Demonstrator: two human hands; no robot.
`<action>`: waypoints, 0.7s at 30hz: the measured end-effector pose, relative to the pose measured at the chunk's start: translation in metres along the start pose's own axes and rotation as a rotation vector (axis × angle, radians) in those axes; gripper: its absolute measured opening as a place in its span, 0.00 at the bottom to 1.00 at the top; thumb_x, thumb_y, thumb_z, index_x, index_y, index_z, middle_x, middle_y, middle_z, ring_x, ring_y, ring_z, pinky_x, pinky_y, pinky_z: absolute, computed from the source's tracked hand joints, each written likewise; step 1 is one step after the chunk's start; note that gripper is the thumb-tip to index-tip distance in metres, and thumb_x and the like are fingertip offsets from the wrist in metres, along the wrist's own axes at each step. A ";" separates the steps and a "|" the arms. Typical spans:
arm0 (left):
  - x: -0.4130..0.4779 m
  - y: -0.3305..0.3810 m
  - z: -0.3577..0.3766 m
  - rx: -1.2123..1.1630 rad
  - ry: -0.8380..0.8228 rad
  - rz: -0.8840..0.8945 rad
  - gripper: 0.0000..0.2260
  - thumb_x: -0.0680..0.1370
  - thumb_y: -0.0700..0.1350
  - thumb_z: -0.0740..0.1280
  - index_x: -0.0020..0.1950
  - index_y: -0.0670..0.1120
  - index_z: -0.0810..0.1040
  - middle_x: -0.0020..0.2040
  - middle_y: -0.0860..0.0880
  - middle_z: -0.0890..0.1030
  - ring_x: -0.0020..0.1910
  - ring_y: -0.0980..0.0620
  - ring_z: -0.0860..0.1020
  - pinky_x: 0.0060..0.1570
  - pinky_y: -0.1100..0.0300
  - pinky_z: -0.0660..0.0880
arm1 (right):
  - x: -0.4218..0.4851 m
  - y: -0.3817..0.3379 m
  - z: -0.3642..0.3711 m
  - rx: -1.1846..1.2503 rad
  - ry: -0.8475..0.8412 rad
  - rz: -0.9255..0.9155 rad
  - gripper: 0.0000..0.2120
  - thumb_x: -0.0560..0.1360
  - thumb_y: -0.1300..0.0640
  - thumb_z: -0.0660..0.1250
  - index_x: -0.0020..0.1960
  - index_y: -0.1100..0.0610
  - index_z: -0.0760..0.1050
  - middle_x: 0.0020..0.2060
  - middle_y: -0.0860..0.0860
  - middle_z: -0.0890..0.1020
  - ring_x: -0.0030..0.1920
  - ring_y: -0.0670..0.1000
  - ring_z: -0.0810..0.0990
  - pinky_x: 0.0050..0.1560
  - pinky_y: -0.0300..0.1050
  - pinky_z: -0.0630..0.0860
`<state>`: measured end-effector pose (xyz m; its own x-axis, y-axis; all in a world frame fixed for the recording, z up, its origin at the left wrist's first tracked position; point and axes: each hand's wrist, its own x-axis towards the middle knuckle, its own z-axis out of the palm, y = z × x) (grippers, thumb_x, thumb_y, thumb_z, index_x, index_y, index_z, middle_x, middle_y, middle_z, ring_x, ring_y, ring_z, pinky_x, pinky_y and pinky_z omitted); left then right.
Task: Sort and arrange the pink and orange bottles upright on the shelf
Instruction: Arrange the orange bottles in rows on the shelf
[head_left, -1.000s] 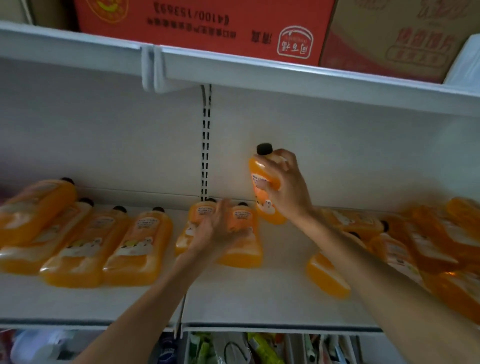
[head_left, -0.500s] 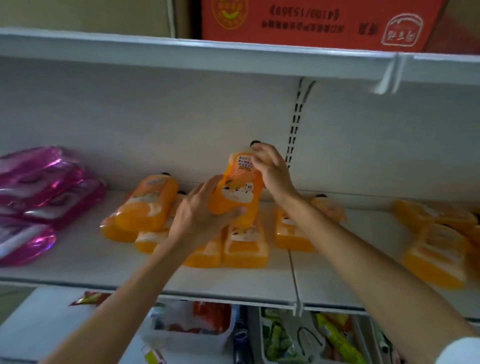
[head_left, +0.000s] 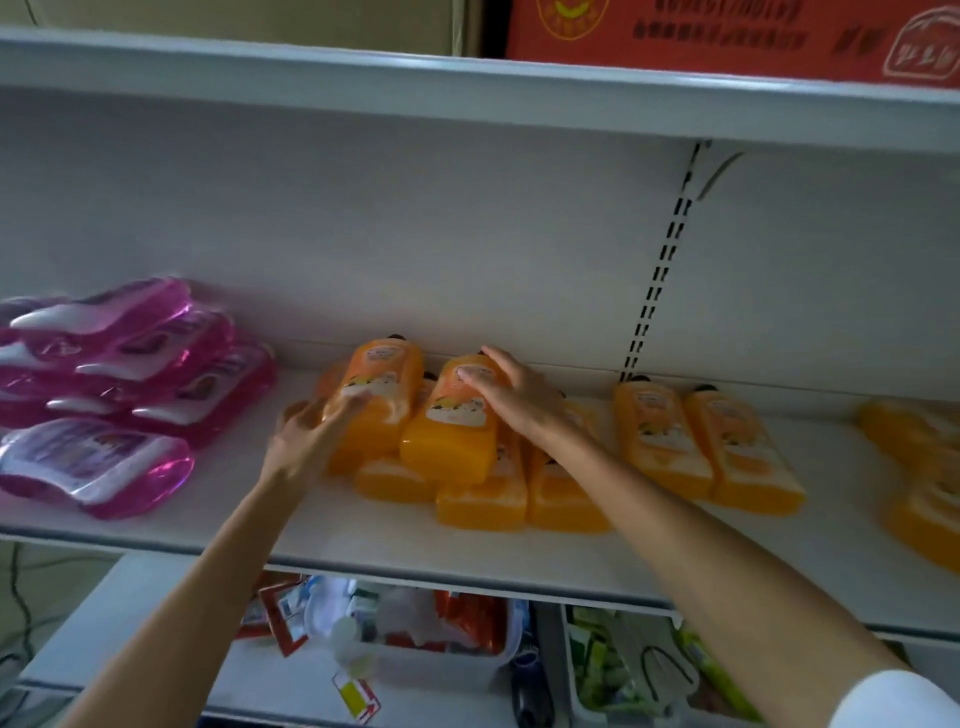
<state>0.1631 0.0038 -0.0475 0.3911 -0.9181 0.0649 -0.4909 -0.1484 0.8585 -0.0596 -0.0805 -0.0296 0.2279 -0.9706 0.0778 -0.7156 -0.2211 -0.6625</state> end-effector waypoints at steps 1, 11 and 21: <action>0.000 0.002 0.003 0.016 0.014 0.018 0.40 0.57 0.77 0.54 0.54 0.50 0.80 0.52 0.43 0.79 0.52 0.41 0.76 0.51 0.50 0.71 | 0.000 0.002 0.001 0.019 -0.021 0.010 0.32 0.74 0.32 0.55 0.74 0.43 0.58 0.71 0.50 0.68 0.69 0.55 0.68 0.65 0.54 0.69; 0.005 0.019 0.041 0.158 0.020 0.017 0.44 0.59 0.77 0.47 0.66 0.55 0.72 0.58 0.40 0.74 0.55 0.37 0.72 0.58 0.42 0.70 | 0.003 0.021 -0.019 0.329 0.031 0.000 0.28 0.73 0.40 0.66 0.70 0.46 0.66 0.69 0.47 0.69 0.66 0.50 0.69 0.52 0.40 0.68; -0.009 0.068 0.051 0.516 0.018 0.131 0.36 0.64 0.68 0.50 0.64 0.48 0.70 0.59 0.38 0.72 0.58 0.38 0.69 0.58 0.46 0.65 | -0.011 0.046 -0.050 0.259 0.122 -0.061 0.26 0.77 0.41 0.60 0.71 0.52 0.67 0.66 0.49 0.73 0.64 0.48 0.72 0.56 0.37 0.67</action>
<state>0.0863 -0.0165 -0.0154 0.3117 -0.9352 0.1679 -0.8540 -0.1983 0.4810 -0.1285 -0.0853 -0.0236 0.1727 -0.9640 0.2021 -0.5070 -0.2629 -0.8209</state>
